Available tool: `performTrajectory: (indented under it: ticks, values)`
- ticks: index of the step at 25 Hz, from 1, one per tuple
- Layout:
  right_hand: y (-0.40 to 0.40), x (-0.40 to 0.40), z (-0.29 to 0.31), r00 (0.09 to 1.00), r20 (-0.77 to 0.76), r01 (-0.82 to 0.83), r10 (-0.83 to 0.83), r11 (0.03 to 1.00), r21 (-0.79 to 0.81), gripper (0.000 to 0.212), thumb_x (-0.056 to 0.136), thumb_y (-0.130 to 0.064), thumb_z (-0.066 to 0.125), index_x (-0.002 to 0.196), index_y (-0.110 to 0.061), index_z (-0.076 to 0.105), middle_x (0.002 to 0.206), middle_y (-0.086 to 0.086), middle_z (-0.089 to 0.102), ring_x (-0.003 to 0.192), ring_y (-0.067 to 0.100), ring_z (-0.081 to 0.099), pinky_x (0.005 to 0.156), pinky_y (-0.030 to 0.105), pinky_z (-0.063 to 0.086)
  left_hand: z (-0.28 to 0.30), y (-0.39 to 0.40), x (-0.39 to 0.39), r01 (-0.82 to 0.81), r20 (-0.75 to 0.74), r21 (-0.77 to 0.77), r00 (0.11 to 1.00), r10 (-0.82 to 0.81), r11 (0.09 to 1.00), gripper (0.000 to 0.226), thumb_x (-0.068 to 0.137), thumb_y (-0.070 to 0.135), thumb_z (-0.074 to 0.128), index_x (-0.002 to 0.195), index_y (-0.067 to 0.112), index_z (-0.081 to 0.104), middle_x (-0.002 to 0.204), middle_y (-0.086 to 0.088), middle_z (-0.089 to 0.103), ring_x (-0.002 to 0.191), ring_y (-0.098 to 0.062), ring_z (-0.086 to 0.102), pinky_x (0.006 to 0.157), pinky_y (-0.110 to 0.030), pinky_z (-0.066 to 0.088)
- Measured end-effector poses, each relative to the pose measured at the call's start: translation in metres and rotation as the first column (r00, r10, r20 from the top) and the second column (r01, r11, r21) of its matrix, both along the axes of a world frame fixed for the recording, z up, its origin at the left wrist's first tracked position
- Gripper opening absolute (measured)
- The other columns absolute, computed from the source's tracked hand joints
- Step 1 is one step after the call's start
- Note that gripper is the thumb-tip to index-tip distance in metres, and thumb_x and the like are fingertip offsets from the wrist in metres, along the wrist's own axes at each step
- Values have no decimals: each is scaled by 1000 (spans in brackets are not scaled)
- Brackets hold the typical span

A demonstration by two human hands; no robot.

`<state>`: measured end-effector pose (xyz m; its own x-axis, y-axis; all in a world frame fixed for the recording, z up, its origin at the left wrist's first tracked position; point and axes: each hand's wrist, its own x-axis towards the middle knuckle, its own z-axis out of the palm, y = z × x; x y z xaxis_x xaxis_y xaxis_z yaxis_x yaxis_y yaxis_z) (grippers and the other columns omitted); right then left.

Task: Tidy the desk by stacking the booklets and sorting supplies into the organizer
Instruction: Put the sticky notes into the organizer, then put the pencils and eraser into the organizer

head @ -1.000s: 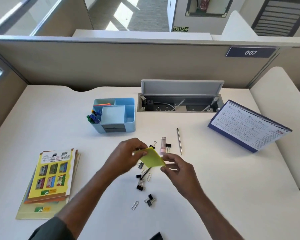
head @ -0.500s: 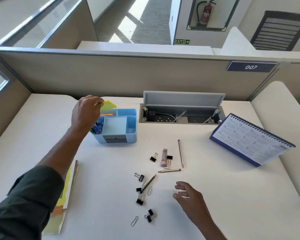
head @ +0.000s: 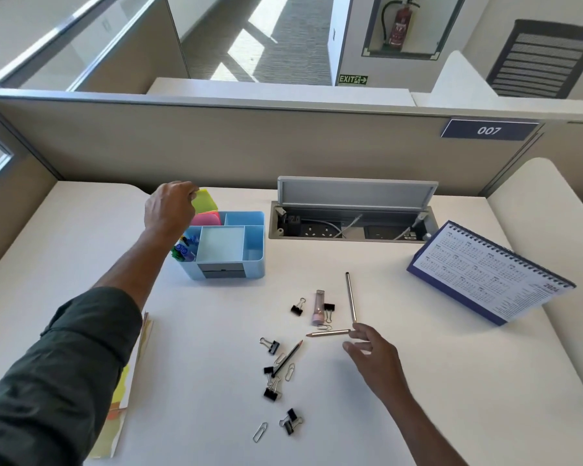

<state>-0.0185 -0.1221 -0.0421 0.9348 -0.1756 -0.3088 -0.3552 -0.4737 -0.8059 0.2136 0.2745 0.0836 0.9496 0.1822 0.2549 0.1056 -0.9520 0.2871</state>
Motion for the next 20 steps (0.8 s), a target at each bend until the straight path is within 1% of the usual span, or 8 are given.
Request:
performTrajectory:
  ticks: [2, 5, 7, 9, 11, 12, 16, 20]
  values:
    - [0, 8, 1, 1000, 9, 7, -7, 1000, -3, 36, 86, -22, 74, 118, -28, 61, 107, -16, 69, 96, 7, 67, 81, 26, 53, 0, 3, 2, 15, -1, 27, 1000, -15, 1000, 22, 95, 9, 58, 107, 17, 74, 109, -11, 73, 97, -41, 64, 72, -43, 47]
    - [2, 14, 2, 1000, 24, 12, -12, 1000, -27, 35, 86, -24, 74, 118, -27, 61, 108, -15, 68, 95, 8, 66, 81, 27, 52, -6, 9, 1, 47, -13, 48, 999, -46, 998, 21, 95, 9, 59, 106, 17, 75, 104, -11, 73, 92, -41, 64, 69, -42, 46]
    - [5, 21, 1, 998, 57, 23, -17, 994, -105, 33, 87, -25, 73, 117, -25, 62, 106, -12, 65, 89, 10, 65, 75, 28, 51, -11, 10, 2, 56, -38, 63, 998, -53, 996, 21, 94, 8, 58, 102, 17, 75, 102, -12, 73, 89, -42, 63, 67, -40, 45]
    - [7, 31, -3, 996, 89, 51, -32, 974, -220, 31, 87, -24, 72, 117, -19, 63, 103, -5, 61, 82, 14, 64, 69, 28, 45, -16, 8, 2, 48, -93, 85, 995, -40, 995, 23, 91, 4, 57, 99, 15, 75, 100, -16, 72, 86, -42, 62, 68, -37, 40]
    - [9, 41, -6, 994, 84, 88, -67, 955, -285, 30, 88, -25, 70, 116, -15, 63, 101, -1, 58, 81, 17, 61, 68, 27, 40, -23, 8, 1, 31, -161, 102, 987, -14, 994, 26, 86, -1, 56, 96, 14, 75, 97, -19, 71, 83, -40, 58, 71, -35, 35]
    - [9, 46, -8, 994, 70, 99, -82, 949, -300, 29, 89, -26, 69, 115, -14, 64, 101, -1, 58, 82, 17, 59, 69, 27, 38, -27, 8, 0, 32, -194, 115, 981, -9, 993, 28, 85, -3, 55, 95, 16, 74, 97, -18, 71, 83, -39, 57, 73, -36, 35]
    - [15, 62, -11, 997, 0, 73, -79, 916, -395, 23, 88, -31, 65, 103, -14, 64, 96, 2, 58, 87, 23, 58, 67, 29, 38, -42, 9, 3, 107, -310, 196, 950, -42, 975, 33, 85, 0, 56, 106, 20, 73, 108, -14, 73, 99, -35, 62, 86, -41, 43]
    - [20, 71, -14, 996, -74, 6, -51, 860, -510, 20, 90, -31, 60, 91, -12, 60, 95, 4, 57, 90, 27, 59, 68, 33, 46, -47, 6, 3, 119, -414, 224, 910, -17, 967, 45, 89, 5, 50, 125, 25, 68, 122, -15, 69, 114, -33, 56, 95, -42, 40]
